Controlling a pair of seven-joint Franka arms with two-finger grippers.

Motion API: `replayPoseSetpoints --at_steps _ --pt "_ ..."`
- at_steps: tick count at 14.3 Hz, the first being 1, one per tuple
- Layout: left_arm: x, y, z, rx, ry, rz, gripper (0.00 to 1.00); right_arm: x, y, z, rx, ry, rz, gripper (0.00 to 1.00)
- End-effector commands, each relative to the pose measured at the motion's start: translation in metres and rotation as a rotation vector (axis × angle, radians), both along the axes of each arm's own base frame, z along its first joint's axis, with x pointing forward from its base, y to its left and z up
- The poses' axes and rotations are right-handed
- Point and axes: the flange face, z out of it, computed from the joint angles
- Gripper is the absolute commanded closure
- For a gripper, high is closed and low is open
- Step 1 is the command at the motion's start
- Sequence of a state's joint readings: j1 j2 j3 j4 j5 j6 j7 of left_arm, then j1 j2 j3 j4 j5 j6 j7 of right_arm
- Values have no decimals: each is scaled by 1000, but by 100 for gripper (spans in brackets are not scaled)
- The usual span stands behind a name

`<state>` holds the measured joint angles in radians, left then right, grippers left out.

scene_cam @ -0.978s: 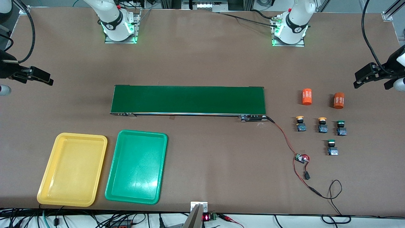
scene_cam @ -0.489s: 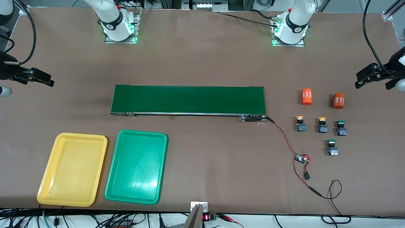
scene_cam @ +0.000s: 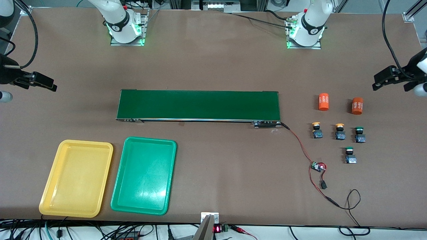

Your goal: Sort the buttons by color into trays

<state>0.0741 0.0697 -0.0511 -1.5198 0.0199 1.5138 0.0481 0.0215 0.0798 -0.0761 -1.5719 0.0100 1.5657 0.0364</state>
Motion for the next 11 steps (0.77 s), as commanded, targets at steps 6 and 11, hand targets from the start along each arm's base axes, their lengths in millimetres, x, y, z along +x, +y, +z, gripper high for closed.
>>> replayPoseSetpoints --at_steps 6,11 --pt "5 1 -104 1 410 -17 0 2 -1 5 6 -14 -15 0" --pt "-18 8 -175 6 358 -19 0 5 0 -1 26 -6 -19 0"
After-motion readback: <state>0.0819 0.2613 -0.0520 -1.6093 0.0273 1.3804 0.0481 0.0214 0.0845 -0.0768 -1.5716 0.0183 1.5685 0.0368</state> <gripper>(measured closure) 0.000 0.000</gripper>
